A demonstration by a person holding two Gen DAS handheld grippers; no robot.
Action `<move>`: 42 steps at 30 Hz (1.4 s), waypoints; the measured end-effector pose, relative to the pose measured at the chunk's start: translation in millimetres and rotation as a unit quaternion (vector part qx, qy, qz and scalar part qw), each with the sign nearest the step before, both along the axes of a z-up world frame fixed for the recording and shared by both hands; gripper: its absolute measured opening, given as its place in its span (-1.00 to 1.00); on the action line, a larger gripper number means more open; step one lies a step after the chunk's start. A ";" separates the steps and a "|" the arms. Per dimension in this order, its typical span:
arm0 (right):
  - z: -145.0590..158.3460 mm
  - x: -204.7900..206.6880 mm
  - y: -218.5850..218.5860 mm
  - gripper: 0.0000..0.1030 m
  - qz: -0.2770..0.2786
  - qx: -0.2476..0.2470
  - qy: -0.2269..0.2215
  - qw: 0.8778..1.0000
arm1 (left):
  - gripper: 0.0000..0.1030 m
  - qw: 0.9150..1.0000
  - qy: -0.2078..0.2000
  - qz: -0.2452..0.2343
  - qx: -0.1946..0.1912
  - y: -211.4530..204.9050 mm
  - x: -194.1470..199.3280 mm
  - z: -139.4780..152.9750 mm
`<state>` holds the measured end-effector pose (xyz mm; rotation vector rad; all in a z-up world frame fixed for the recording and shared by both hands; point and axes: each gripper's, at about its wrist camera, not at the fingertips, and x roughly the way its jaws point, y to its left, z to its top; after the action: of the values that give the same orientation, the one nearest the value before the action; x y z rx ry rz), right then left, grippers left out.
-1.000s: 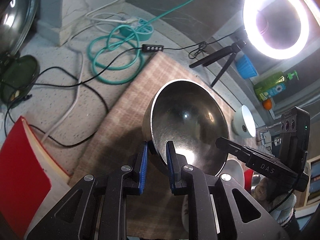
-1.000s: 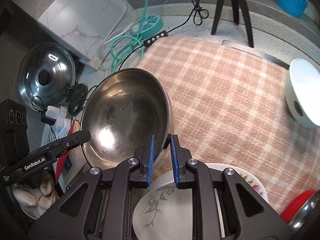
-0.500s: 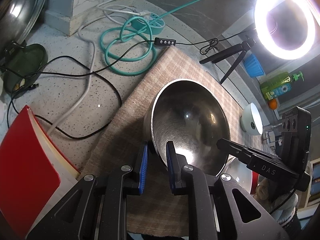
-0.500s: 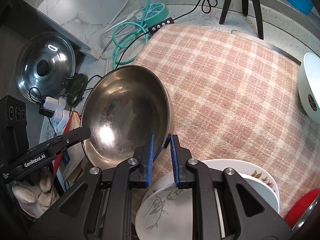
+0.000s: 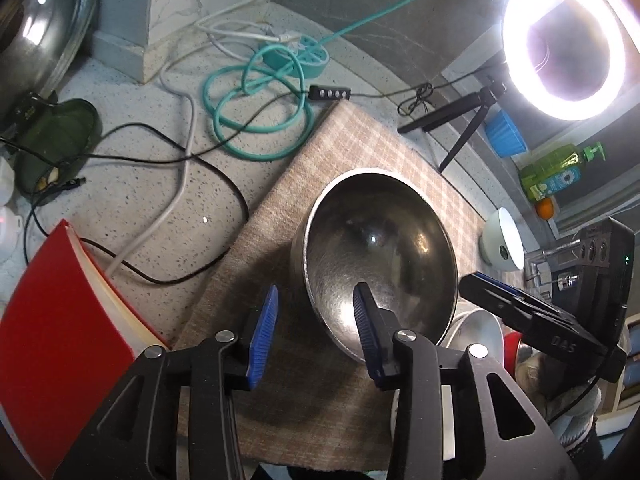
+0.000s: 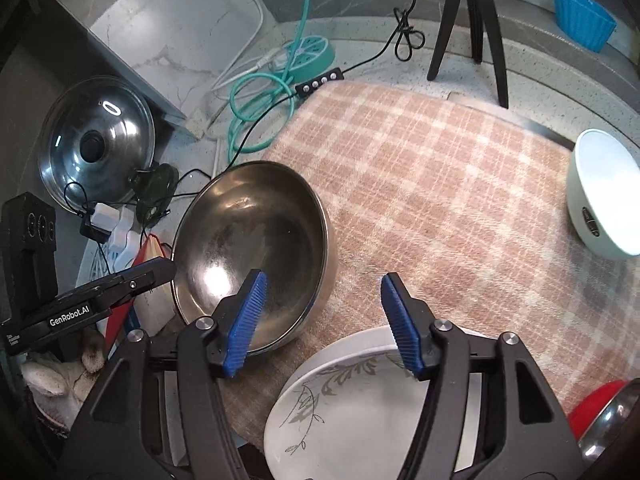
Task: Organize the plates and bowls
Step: 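Lower the steel bowl onto the cloth and open the left gripper, then move the left gripper to the red-outside steel bowl and grasp its rim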
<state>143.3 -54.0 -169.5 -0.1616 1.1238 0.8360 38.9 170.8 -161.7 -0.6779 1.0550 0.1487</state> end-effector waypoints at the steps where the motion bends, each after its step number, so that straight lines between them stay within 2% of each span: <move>1: 3.3 -0.1 -3.0 0.38 -0.004 0.001 -0.006 1.000 | -0.26 1.000 -0.001 0.001 0.004 0.4 -0.5 1.9; 3: 10.7 -0.7 -10.2 0.53 -0.012 0.009 -0.018 1.000 | -0.15 1.000 -0.005 0.002 0.006 0.7 -1.2 5.1; 5: 16.1 -0.7 -17.0 0.58 -0.019 0.015 -0.021 0.999 | -0.06 1.000 -0.008 0.001 0.013 0.3 -0.7 8.7; 8: 23.6 -1.5 -27.4 0.61 -0.025 0.021 -0.027 0.999 | 0.24 1.000 -0.015 0.000 0.021 -1.9 -0.1 14.6; 13: 38.1 -3.0 -49.8 0.61 -0.041 0.029 -0.043 0.998 | 0.24 0.998 -0.031 -0.020 0.059 -15.8 5.4 28.7; 17: 50.1 -4.7 -72.6 0.61 -0.060 0.035 -0.061 0.996 | 0.26 0.996 -0.043 -0.035 0.069 -26.7 7.9 39.0; 29: 73.1 -5.0 -172.5 0.62 -0.143 0.043 -0.086 0.985 | 0.26 0.990 -0.076 -0.096 0.064 -79.7 19.2 67.6; 42: 66.2 -1.3 -283.1 0.62 -0.232 0.020 -0.068 0.970 | 0.26 0.979 -0.082 -0.182 0.038 -168.3 47.3 63.8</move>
<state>141.9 -337.2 -103.4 0.0773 0.9606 0.4216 86.2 2.5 -97.9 -0.4111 0.9910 -0.1813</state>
